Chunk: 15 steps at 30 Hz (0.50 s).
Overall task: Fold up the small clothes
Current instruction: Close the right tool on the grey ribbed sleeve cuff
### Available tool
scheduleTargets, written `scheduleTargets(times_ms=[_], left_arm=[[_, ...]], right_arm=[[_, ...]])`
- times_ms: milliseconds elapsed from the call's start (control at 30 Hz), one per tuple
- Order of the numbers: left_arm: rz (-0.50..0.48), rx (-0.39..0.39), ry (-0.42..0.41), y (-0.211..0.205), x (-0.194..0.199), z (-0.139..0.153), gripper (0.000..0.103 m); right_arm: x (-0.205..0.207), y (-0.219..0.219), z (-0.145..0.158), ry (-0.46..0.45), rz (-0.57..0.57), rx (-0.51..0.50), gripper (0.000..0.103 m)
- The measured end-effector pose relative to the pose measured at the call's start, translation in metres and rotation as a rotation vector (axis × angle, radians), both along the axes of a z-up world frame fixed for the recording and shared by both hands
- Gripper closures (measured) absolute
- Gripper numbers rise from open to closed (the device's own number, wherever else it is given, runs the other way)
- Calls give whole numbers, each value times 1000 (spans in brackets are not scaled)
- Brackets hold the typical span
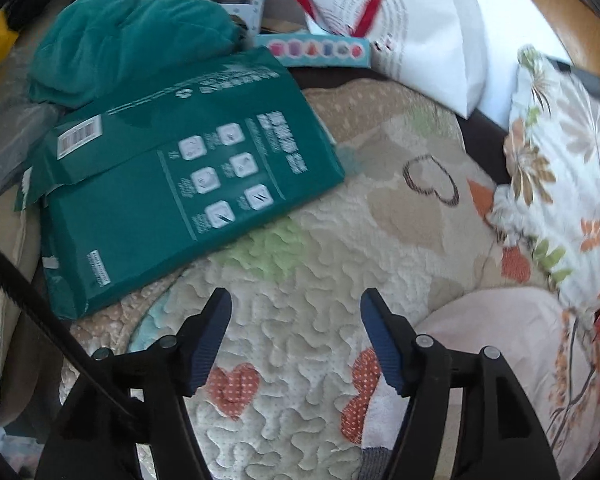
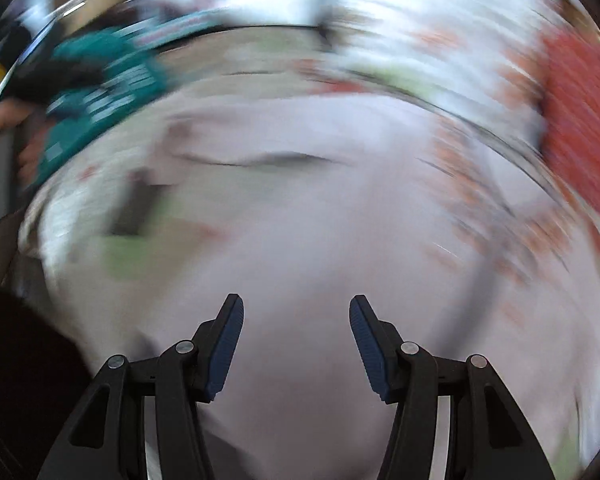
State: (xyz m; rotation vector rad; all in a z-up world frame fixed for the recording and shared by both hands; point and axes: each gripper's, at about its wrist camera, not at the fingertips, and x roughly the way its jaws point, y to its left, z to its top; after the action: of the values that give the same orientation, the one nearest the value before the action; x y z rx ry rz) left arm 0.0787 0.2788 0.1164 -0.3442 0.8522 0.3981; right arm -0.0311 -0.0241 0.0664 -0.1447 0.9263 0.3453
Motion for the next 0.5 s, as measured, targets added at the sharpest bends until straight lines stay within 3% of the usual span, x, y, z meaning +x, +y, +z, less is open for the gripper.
scheduleTargets(times_ms=[100,233,333,400,500], left_arm=[[60,-25,14,20,-3,-4,36],[96,-96,39,44,-2,-15,36],[124,-130,32,54,-5,-17,36],[133,-144,24,56,-6,-16,36],[118,-151,23,50,-5,-16,36]], right_arm=[[4,84,-1,-46,189,-30,43],[11,139,-13,-73,316,-82,43],[9,161,-28,-93,347,-162,45],[19,163,-33,-68,356,-163,89],[36,150,-17,-15,314,-60,90]])
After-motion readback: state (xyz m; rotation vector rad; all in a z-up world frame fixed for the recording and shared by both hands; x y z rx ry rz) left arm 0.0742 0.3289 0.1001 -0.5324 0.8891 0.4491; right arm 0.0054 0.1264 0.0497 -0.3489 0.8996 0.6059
